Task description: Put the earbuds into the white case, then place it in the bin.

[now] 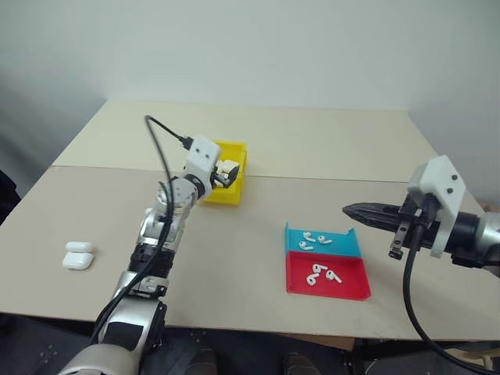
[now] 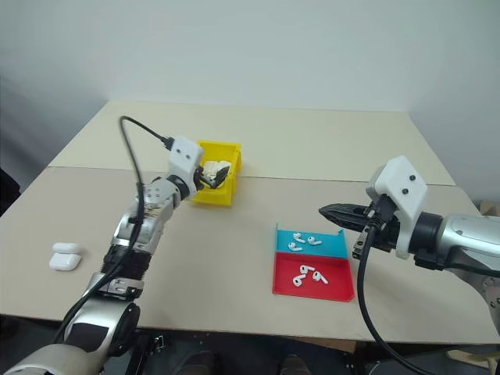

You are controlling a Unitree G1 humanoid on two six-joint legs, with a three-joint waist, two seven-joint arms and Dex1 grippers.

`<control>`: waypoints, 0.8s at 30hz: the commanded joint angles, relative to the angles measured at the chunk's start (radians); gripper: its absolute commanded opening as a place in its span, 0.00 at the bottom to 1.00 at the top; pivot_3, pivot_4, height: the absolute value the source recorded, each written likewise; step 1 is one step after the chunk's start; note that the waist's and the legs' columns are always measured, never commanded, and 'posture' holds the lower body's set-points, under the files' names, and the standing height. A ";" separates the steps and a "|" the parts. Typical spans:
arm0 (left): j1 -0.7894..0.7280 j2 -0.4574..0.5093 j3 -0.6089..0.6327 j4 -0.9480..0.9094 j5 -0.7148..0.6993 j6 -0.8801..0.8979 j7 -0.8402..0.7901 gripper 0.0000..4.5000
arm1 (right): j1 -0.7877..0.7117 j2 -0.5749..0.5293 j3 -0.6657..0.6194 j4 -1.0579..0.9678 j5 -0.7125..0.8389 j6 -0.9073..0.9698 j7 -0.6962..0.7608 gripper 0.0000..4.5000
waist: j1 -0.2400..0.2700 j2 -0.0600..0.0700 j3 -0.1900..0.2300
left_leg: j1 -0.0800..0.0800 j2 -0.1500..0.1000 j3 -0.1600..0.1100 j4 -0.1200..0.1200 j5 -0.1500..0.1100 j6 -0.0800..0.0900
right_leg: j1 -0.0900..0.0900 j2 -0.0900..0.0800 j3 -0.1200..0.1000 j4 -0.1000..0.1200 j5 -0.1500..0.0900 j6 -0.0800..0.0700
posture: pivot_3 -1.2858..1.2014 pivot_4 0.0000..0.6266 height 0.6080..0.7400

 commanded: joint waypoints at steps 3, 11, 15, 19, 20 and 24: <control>0.182 0.178 0.046 -0.346 -0.229 0.095 -0.289 0.99 | 0.117 -0.082 -0.072 0.003 -0.086 -0.107 0.153 0.00 | -0.010 0.001 -0.001 | 0.001 0.000 0.000 0.000 0.000 0.000 | 0.001 0.000 0.000 0.000 0.000 0.000 | 0.52 0.24 1.00; 0.447 0.534 0.225 -0.570 -0.484 0.199 -0.613 0.99 | 0.395 -0.083 -0.294 0.088 -0.291 -0.453 0.540 0.00 | -0.013 0.001 -0.001 | 0.006 0.001 0.000 0.000 0.000 0.000 | 0.006 0.000 -0.001 -0.001 0.000 0.000 | 0.52 0.24 1.00; 0.596 0.651 0.326 -0.572 -0.498 0.163 -0.743 0.99 | 0.454 -0.061 -0.368 0.132 -0.319 -0.559 0.646 0.00 | -0.019 0.001 0.000 | 0.014 0.001 0.001 0.000 0.000 0.000 | 0.015 0.000 -0.001 -0.002 -0.001 0.001 | 0.52 0.24 1.00; 0.697 0.696 0.414 -0.585 -0.494 0.147 -0.778 0.99 | 0.502 -0.040 -0.404 0.161 -0.357 -0.642 0.699 0.00 | -0.023 0.000 -0.001 | 0.017 0.002 0.002 -0.001 0.000 0.000 | 0.016 0.000 -0.001 -0.002 -0.001 0.000 | 0.52 0.24 1.00; 0.711 0.704 0.437 -0.595 -0.502 0.153 -0.783 0.99 | 0.508 -0.036 -0.404 0.165 -0.359 -0.647 0.700 0.00 | -0.023 0.000 -0.001 | 0.017 0.002 0.002 -0.001 0.000 0.000 | 0.016 0.000 -0.001 -0.002 -0.002 0.000 | 0.52 0.24 1.00; 0.735 0.716 0.489 -0.627 -0.542 0.179 -0.770 0.99 | 0.513 -0.030 -0.382 0.175 -0.362 -0.662 0.693 0.00 | -0.023 0.000 -0.001 | 0.017 0.002 0.003 -0.001 0.000 0.000 | 0.016 0.000 0.000 -0.002 -0.002 0.000 | 0.52 0.24 1.00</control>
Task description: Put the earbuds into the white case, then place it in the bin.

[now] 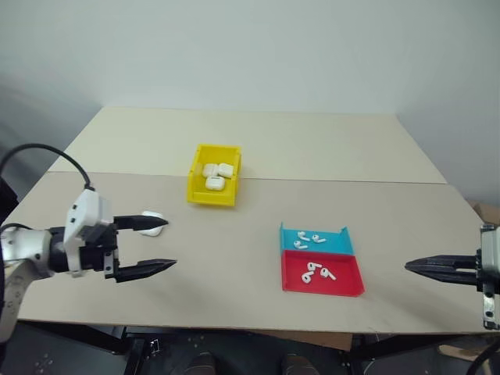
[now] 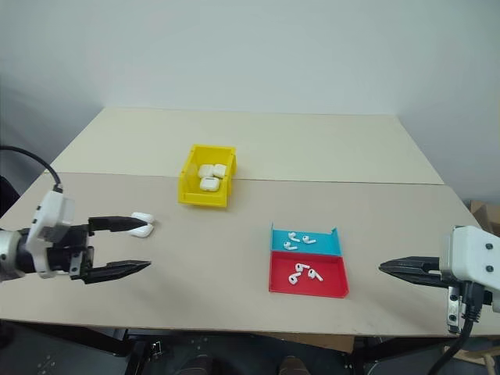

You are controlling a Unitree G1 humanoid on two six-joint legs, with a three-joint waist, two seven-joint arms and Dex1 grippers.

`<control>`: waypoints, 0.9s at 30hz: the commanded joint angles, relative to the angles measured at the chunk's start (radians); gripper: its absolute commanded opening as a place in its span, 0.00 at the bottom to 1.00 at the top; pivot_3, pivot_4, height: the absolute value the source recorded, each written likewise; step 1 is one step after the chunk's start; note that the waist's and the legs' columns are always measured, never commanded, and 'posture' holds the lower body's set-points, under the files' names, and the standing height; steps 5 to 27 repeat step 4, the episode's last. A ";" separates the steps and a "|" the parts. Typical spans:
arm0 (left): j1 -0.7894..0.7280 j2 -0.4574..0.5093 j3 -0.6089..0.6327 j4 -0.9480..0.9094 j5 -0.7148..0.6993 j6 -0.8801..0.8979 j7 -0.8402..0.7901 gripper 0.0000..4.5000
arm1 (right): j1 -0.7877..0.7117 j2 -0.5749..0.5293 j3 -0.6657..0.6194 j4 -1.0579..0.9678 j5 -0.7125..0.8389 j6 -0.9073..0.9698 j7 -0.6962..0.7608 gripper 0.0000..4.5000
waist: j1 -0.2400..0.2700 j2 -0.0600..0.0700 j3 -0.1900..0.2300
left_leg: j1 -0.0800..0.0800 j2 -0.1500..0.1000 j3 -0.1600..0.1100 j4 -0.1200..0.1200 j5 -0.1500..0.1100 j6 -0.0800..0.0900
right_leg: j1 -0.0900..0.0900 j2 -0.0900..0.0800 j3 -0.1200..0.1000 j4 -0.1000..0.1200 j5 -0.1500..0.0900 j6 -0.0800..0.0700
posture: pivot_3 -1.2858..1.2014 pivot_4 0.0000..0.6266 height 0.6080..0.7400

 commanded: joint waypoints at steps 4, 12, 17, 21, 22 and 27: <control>0.034 0.014 0.078 -0.075 -0.053 0.013 0.015 0.99 | -0.005 -0.012 -0.005 0.014 -0.009 -0.044 0.012 0.00 | 0.000 0.000 0.000 | 0.000 0.000 0.000 -0.001 0.000 0.000 | 0.000 0.000 0.000 0.000 0.000 0.000 | 0.52 0.24 1.00; 0.034 0.014 0.078 -0.075 -0.053 0.013 0.015 0.99 | -0.005 -0.012 -0.005 0.014 -0.009 -0.044 0.012 0.00 | 0.000 0.000 0.000 | 0.000 0.000 0.000 -0.001 0.000 0.000 | 0.000 0.000 0.000 0.000 0.000 0.000 | 0.52 0.24 1.00; 0.034 0.014 0.078 -0.075 -0.053 0.013 0.015 0.99 | -0.005 -0.012 -0.005 0.014 -0.009 -0.044 0.012 0.00 | 0.000 0.000 0.000 | 0.000 0.000 0.000 -0.001 0.000 0.000 | 0.000 0.000 0.000 0.000 0.000 0.000 | 0.52 0.24 1.00; 0.034 0.014 0.078 -0.075 -0.053 0.013 0.015 0.99 | -0.005 -0.012 -0.005 0.014 -0.009 -0.044 0.012 0.00 | 0.000 0.000 0.000 | 0.000 0.000 0.000 -0.001 0.000 0.000 | 0.000 0.000 0.000 0.000 0.000 0.000 | 0.52 0.24 1.00; 0.034 0.014 0.078 -0.075 -0.053 0.013 0.015 0.99 | -0.005 -0.012 -0.005 0.014 -0.009 -0.044 0.012 0.00 | 0.000 0.000 0.000 | 0.000 0.000 0.000 -0.001 0.000 0.000 | 0.000 0.000 0.000 0.000 0.000 0.000 | 0.52 0.24 1.00; 0.034 0.014 0.078 -0.075 -0.053 0.013 0.015 0.99 | -0.005 -0.012 -0.005 0.014 -0.009 -0.044 0.012 0.00 | 0.000 0.000 0.000 | 0.000 0.000 0.000 -0.001 0.000 0.000 | 0.000 0.000 0.000 0.000 0.000 0.000 | 0.52 0.24 1.00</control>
